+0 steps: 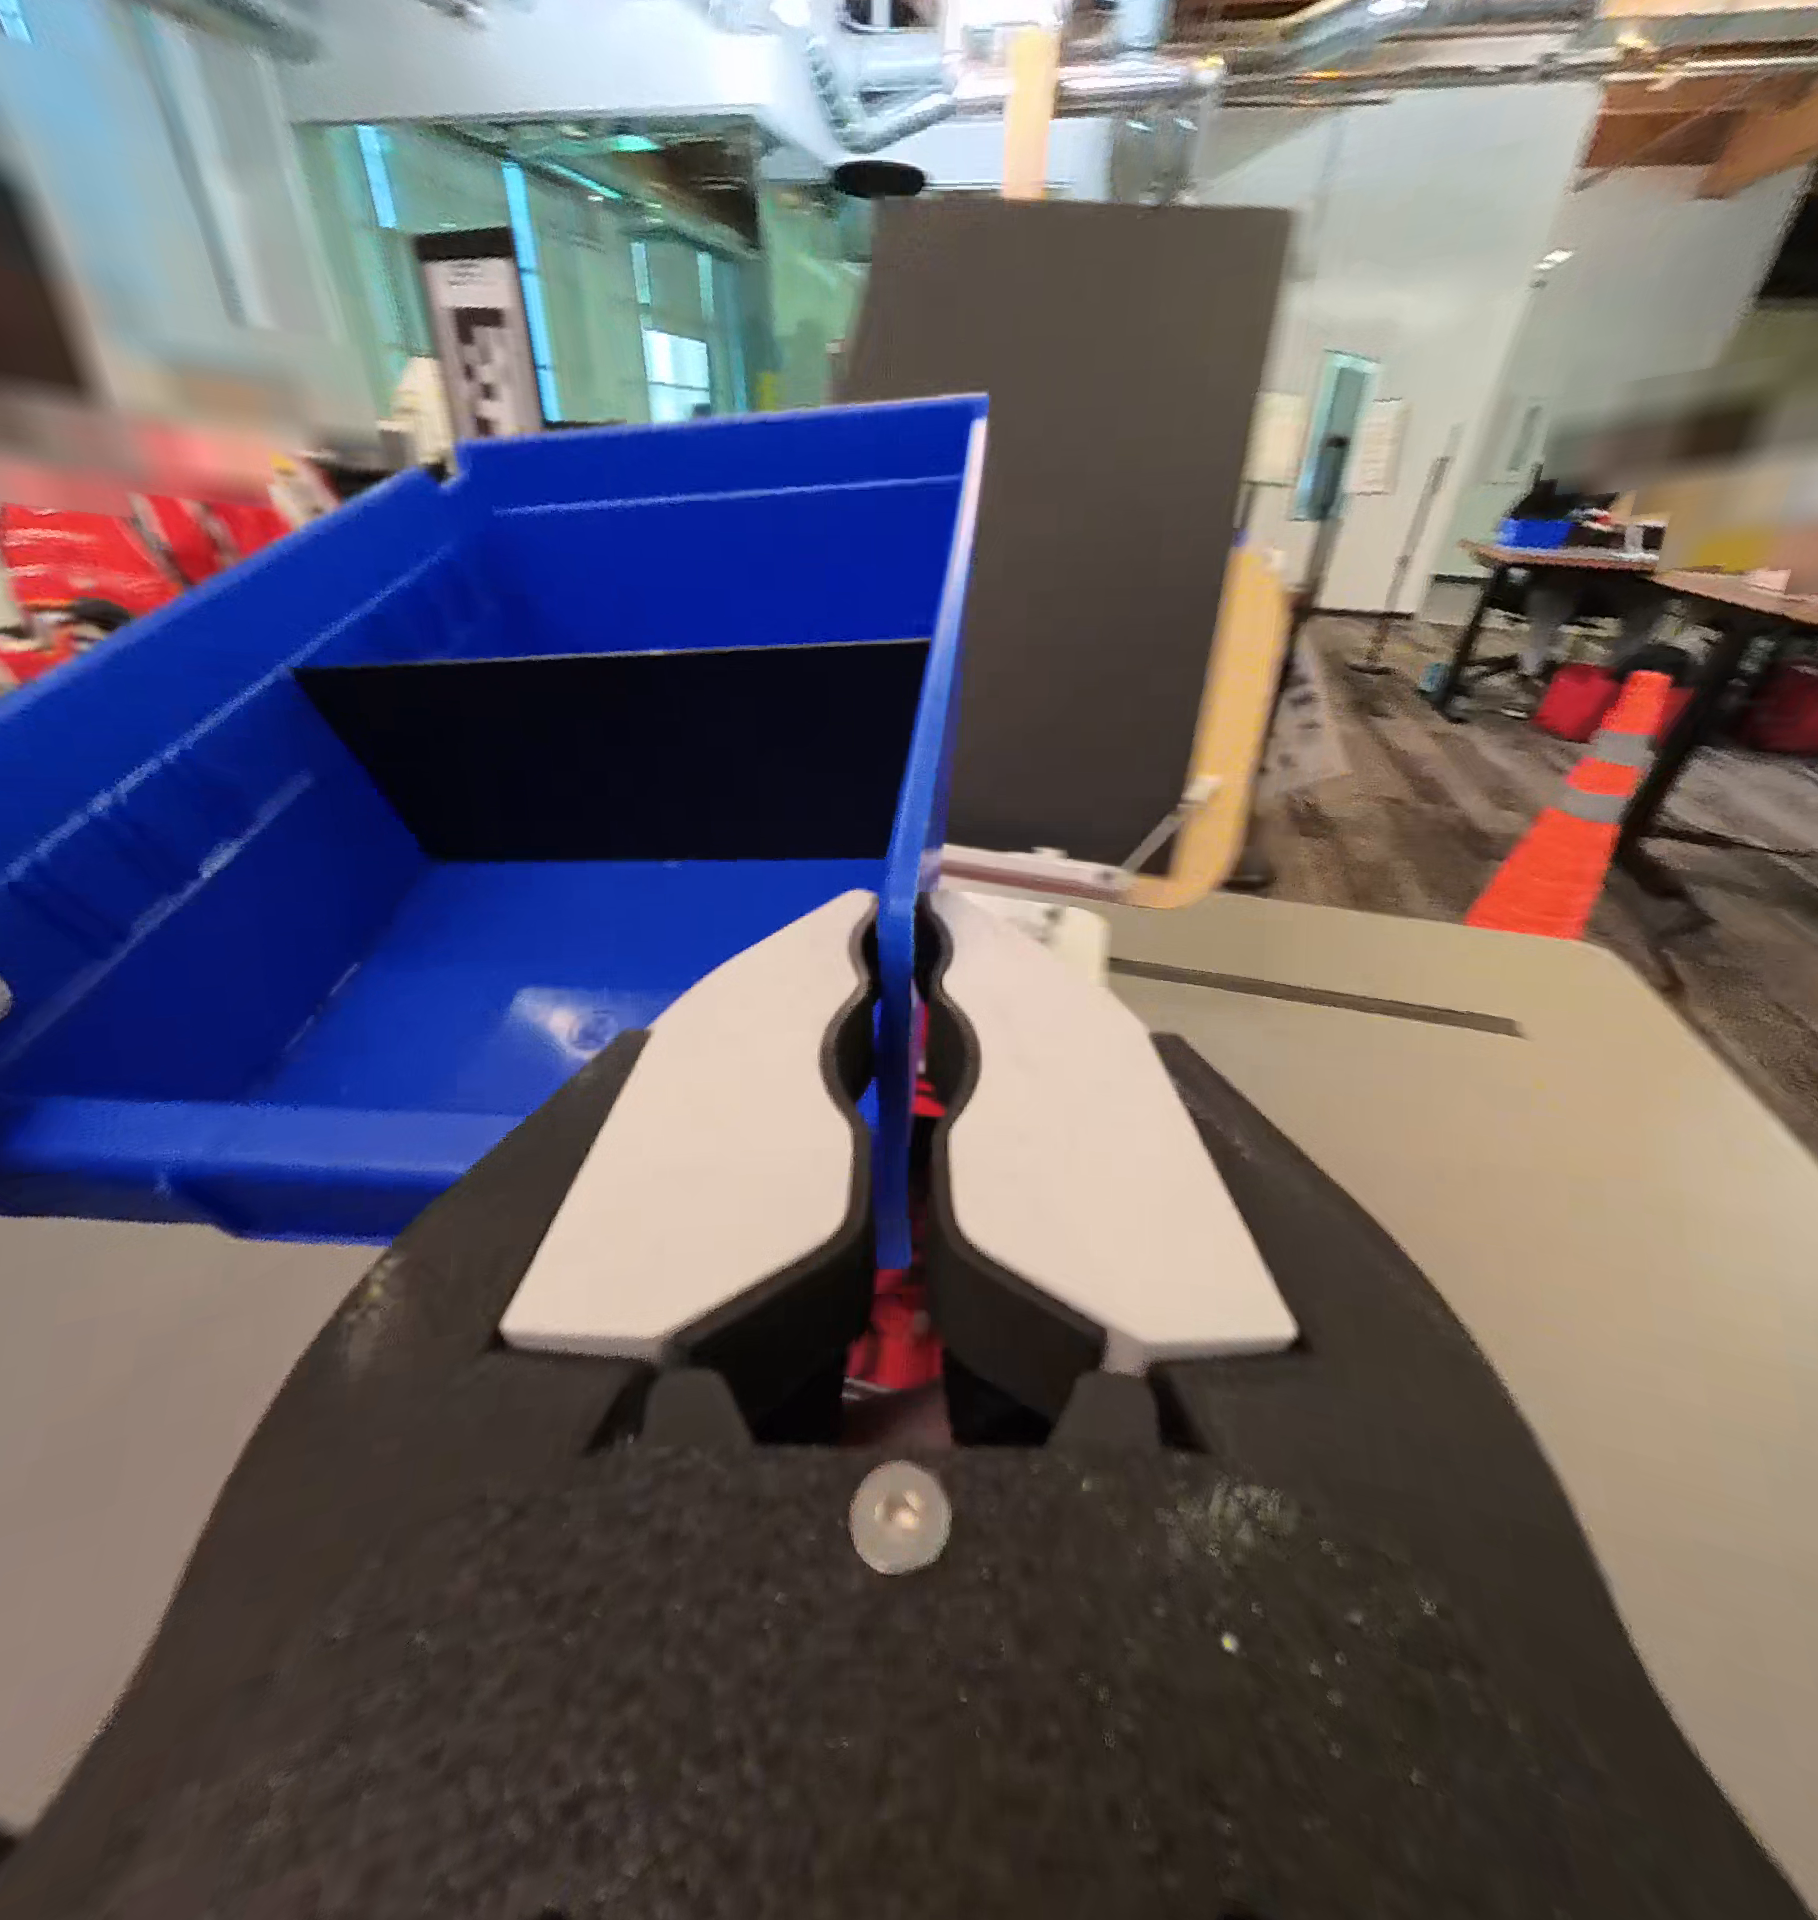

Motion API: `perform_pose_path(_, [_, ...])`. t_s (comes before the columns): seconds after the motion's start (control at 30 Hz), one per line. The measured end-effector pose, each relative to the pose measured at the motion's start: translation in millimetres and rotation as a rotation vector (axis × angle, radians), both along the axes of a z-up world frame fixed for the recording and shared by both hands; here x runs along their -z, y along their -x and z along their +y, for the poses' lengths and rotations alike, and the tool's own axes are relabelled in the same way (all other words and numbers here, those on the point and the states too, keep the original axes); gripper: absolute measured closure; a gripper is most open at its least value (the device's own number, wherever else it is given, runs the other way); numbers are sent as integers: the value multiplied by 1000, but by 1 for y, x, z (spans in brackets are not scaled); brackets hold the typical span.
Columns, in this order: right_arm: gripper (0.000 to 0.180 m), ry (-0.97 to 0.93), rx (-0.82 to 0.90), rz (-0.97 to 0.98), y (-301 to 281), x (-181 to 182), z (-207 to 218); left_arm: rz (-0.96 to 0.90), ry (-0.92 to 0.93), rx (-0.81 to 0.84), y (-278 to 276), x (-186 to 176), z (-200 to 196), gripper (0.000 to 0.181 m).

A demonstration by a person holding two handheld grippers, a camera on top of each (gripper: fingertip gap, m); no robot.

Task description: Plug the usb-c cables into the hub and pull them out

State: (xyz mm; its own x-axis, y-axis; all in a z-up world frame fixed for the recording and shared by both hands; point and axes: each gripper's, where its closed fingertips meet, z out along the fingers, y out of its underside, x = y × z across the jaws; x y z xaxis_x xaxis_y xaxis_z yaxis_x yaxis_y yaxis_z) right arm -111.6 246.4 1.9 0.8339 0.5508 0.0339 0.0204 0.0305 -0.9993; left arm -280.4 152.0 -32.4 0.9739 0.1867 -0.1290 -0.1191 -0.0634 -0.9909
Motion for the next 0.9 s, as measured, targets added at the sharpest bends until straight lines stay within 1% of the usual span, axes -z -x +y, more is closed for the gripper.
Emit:
perform_pose_path(0.03, [177,6,34,-2,-22,2,15,0,17,32,-22,7,19,174])
perform_pose_path(0.1, [177,42,100,-57,-64,17,47,-1,31,80,-61,20,53,174])
perform_pose_path(0.2, [177,162,192,-145,-129,55,95,6,81,132,-120,40,109,175])
perform_pose_path(0.27, [177,254,230,-149,-172,84,124,7,131,168,-159,59,144,175])
perform_pose_path(0.37, [177,355,274,-165,-227,124,152,25,210,219,-210,93,187,175])
perform_pose_path(0.43, [177,385,296,-190,-255,145,163,13,252,247,-237,116,205,175])
perform_pose_path(0.53, [177,403,302,-195,-280,169,174,-3,284,257,-260,138,219,175])
perform_pose_path(0.67, [176,347,276,-199,-291,183,182,-51,299,253,-276,160,221,174])
perform_pose_path(0.73, [177,397,271,-196,-295,196,185,-91,328,249,-280,171,220,173])
perform_pose_path(0.8, [175,498,255,-235,-296,219,187,-125,383,253,-281,185,220,172])
perform_pose_path(0.83, [175,518,254,-255,-297,226,187,-161,387,261,-281,188,220,171])
perform_pose_path(0.9, [173,479,266,-282,-297,226,189,-195,397,291,-283,189,217,168])
